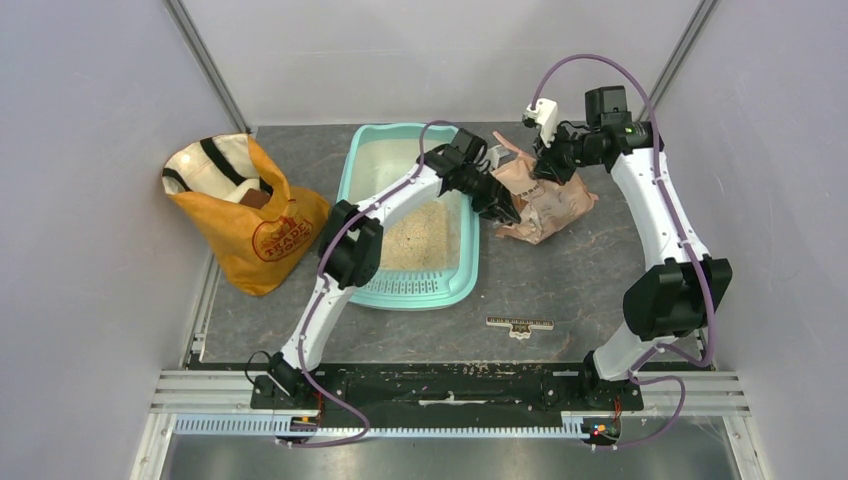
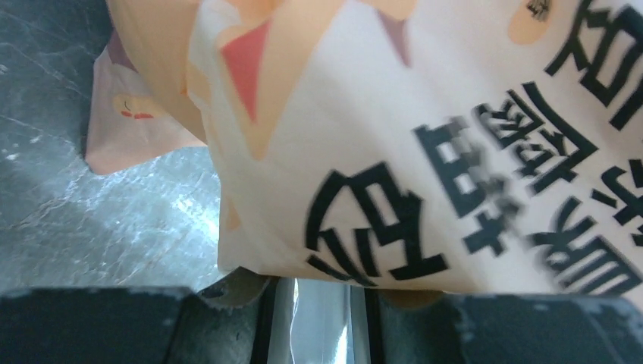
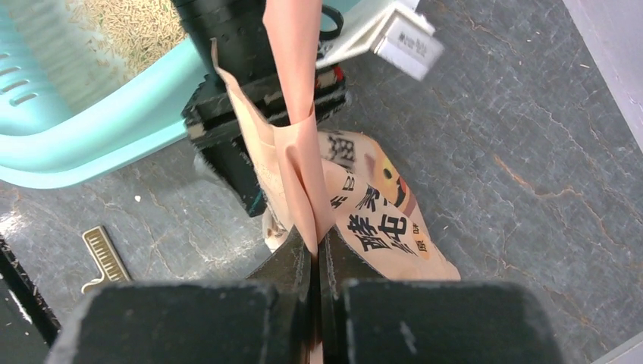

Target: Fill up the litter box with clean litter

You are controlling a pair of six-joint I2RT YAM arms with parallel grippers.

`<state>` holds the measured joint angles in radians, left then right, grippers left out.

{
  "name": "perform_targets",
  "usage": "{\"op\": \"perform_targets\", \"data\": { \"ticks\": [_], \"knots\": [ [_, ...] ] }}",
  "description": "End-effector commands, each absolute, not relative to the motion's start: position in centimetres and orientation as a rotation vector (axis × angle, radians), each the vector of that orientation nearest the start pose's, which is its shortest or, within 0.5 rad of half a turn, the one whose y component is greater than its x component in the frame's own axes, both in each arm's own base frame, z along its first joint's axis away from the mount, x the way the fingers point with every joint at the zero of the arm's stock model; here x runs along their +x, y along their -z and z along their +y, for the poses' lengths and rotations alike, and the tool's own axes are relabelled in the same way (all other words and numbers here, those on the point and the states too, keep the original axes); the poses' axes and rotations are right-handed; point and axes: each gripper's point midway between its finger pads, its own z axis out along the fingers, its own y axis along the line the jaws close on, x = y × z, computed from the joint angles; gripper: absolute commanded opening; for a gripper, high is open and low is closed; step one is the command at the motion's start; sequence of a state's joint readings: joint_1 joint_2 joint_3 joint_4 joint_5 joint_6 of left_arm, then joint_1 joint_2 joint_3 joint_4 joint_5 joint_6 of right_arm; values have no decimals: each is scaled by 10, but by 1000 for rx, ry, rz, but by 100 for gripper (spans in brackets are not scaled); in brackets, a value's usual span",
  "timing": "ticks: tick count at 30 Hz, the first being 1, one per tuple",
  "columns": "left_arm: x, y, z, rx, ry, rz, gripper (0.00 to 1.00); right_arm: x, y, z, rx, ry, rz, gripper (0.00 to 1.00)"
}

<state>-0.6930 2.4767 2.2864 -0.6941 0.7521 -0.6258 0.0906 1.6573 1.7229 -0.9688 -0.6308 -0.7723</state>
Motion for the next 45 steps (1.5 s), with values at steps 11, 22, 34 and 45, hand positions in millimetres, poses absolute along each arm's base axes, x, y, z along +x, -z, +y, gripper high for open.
{"op": "perform_targets", "data": {
  "ticks": [11, 22, 34, 45],
  "knots": [
    [366, -235, -490, 384, 2206, 2121, 2, 356, -366, 162, -1199, -525, 1592, 0],
    [357, -265, -462, 421, 2099, 2119, 2, 377, -382, 125, -1106, -417, 1618, 0],
    [333, -249, -411, 438, 1937, 2300, 2, 398, -392, 106, -1025, -359, 1621, 0],
    [308, -240, -372, 537, 1852, 2415, 2, 404, -380, 106, -995, -377, 1649, 0]
  ]
}}
